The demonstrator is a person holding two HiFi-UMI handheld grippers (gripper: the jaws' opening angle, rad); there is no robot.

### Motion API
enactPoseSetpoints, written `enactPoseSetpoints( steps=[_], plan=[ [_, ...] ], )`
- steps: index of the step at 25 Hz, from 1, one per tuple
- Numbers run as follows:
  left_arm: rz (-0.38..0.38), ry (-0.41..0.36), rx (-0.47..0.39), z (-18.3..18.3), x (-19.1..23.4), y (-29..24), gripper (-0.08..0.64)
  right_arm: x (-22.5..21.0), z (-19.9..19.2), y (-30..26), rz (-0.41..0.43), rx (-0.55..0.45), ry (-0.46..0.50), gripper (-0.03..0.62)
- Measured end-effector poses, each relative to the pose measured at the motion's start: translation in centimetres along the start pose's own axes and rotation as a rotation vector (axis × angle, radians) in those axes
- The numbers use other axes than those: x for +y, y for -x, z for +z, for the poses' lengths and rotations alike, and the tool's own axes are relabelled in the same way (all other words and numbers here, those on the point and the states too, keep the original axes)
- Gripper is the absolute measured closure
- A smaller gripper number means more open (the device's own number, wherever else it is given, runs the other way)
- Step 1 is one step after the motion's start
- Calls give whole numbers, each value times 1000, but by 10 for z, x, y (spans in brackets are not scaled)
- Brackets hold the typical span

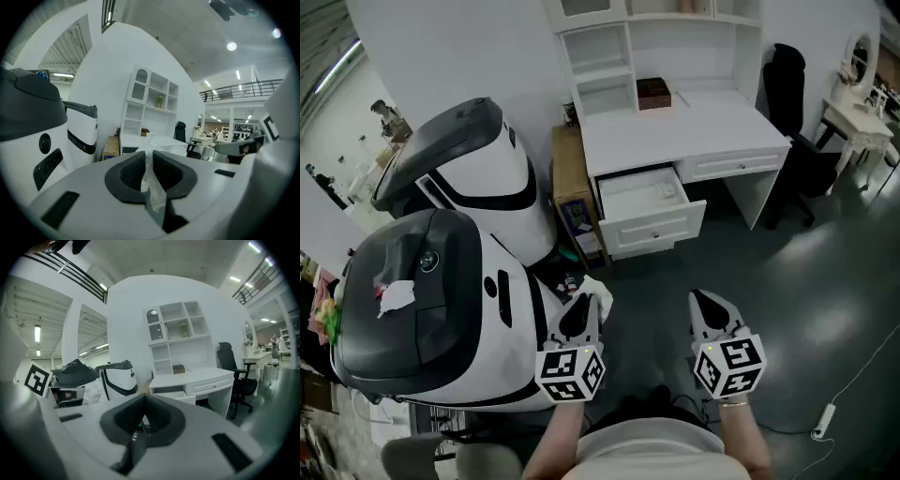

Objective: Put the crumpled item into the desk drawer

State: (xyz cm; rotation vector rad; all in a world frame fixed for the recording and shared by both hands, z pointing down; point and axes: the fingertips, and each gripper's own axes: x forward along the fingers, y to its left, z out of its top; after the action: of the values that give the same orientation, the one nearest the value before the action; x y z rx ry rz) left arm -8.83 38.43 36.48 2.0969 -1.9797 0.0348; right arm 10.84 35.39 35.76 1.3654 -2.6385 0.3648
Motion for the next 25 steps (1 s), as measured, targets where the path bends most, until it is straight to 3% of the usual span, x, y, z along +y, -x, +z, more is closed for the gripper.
enactPoseSetpoints(
  steps=[9, 25],
  plan=[
    [-6, -15, 0, -2, -14, -10, 520, -16, 2, 2, -20, -23, -40, 591],
    [62, -21, -69, 14, -15, -14, 520, -43, 24, 5, -36, -107, 18, 590]
  ],
)
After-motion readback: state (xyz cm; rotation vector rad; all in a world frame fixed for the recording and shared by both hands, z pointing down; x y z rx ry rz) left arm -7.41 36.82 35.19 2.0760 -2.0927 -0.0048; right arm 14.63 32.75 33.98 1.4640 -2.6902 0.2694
